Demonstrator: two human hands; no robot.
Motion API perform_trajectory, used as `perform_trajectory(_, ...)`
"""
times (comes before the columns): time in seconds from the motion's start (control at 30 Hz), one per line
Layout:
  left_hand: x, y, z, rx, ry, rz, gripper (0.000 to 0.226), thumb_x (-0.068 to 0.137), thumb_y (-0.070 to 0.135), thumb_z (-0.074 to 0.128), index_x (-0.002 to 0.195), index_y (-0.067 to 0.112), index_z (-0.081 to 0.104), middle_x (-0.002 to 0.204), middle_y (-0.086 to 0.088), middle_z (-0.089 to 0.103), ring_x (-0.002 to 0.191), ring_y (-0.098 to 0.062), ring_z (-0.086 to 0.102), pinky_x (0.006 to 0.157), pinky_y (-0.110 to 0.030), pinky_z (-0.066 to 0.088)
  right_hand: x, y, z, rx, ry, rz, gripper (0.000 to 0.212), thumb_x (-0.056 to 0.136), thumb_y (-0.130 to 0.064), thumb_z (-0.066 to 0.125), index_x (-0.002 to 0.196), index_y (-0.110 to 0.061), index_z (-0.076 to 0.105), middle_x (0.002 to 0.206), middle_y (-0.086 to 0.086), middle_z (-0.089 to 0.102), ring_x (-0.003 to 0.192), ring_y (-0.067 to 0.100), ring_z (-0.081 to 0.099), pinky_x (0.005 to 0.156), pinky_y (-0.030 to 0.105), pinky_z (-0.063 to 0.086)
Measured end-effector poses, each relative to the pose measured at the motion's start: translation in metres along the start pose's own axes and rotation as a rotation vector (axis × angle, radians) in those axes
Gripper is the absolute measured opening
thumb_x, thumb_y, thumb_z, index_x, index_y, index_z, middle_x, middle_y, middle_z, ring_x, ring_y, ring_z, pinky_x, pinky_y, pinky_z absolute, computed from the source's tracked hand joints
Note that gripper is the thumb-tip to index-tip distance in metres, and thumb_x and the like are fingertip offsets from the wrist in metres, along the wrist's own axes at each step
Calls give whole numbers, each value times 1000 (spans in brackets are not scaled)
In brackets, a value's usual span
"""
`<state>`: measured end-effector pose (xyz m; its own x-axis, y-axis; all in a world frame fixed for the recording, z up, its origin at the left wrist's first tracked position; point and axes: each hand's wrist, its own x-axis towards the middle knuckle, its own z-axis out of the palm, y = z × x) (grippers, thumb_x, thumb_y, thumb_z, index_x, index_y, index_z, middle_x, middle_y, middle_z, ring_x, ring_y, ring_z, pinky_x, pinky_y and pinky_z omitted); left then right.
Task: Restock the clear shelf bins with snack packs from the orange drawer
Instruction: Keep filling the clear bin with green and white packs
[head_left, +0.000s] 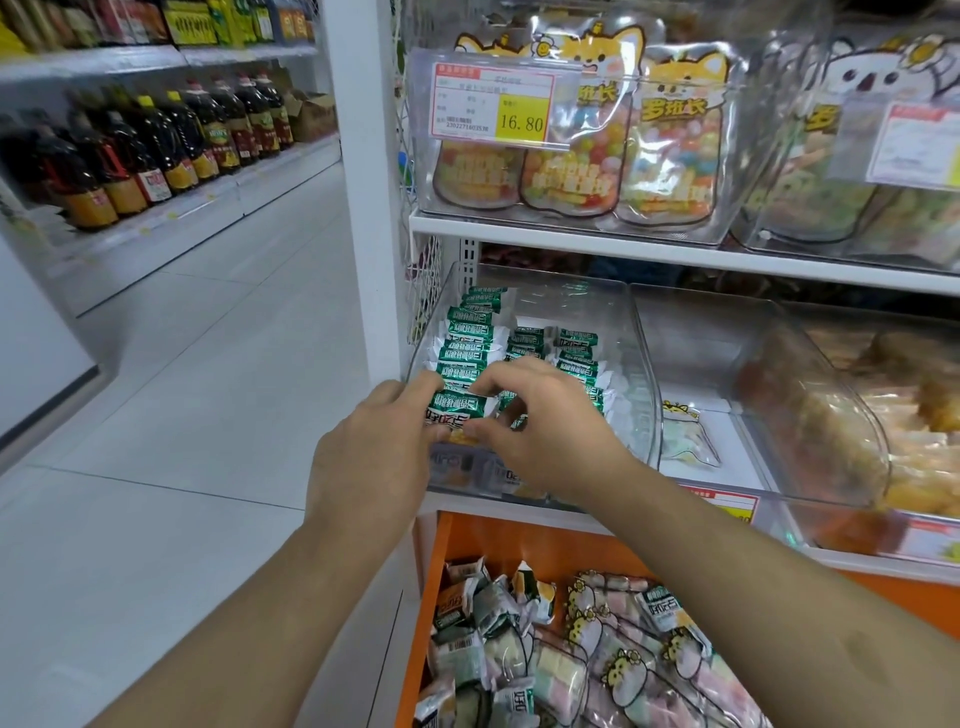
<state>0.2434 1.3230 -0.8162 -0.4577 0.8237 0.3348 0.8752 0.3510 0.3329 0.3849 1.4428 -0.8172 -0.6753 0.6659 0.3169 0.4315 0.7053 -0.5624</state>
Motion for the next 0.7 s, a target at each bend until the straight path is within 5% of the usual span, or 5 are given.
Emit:
perform_trajectory(0.37,-2,-6,0,63,-7,27,34,102,42,63,135,37,55,107,9,71,84,-10,50,58,-27,38,-4,-5,2,-36,-27,-8,30,90,-34,82,117,-25,70,117,-7,61,83,9,64,82,34,58)
perform_trajectory(0.57,-1,-4,-9,-18,-5,87,46,100,48,62,144,42,51,125,12,64,107,-13,62,70,-25,43,1,-7,-7,-82,-42,41,33,95,-41,75,125,-29,71,115,-10,66,92,11,62,87,38,56)
perform_trajectory(0.7,0,-4,-11,-31,-32,50,39,102,42,62,140,42,54,117,10,72,95,-11,61,63,-23,39,3,-9,-11,-60,-99,82,33,93,-42,78,124,-33,71,113,-13,66,93,6,63,86,34,57)
